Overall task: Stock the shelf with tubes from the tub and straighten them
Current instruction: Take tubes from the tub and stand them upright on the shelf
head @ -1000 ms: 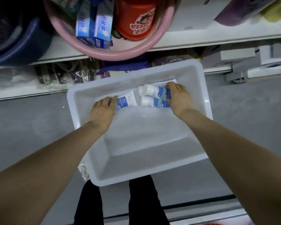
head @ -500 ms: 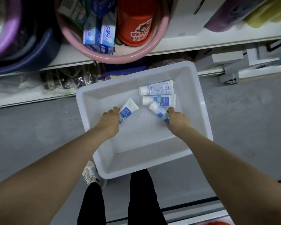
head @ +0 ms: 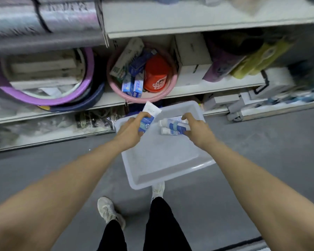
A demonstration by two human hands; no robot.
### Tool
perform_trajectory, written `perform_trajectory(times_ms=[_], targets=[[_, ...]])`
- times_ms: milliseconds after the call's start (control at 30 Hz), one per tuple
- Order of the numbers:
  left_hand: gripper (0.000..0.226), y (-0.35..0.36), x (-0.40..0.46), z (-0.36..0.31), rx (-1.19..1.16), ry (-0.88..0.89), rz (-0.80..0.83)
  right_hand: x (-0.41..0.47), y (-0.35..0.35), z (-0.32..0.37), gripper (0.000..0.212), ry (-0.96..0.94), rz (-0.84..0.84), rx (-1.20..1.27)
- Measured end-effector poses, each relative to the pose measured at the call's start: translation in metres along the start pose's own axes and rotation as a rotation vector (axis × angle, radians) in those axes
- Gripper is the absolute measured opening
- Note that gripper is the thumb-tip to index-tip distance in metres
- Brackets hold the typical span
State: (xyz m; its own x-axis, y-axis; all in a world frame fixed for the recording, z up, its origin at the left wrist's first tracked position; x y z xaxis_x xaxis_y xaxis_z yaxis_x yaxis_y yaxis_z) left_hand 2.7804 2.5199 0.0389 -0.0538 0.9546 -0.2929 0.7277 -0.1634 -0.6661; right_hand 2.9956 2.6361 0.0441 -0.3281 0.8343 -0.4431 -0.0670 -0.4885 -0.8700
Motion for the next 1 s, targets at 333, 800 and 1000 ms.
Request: perform_trajectory(times_ms=[333, 800, 1000], targets=[[0.044, -0.153, -0.044, -0.091, 0.005, 0.185, -0.363, -0.053, -0.192, 0.081, 0.048, -0.304, -0.332, 0.184], [0.047, -0.371, -0.136, -0.233, 0.100, 0.543, -1.017, -0.141, -0.462, 0.246, 0.009, -0.880, -0.615, 0.420], [0.047, -0.447, -0.166, -0.252, 0.167, 0.584, -1.193, -0.158, -0.532, 0.320, 0.010, -0.993, -0.680, 0.536]])
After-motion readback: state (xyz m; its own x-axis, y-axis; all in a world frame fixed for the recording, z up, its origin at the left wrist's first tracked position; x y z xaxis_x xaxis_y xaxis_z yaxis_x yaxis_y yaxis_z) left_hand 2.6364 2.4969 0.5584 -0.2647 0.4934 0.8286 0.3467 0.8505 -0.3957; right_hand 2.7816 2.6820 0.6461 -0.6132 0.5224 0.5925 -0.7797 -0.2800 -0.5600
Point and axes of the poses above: each hand's wrist, its own x-axis towards the middle knuckle, its own y-axis out of the palm, z = x × y, the point moved 3 cm from there along x, towards the middle knuckle, and after that the axes turned 12 degrees about y, right-handed, at the moved point
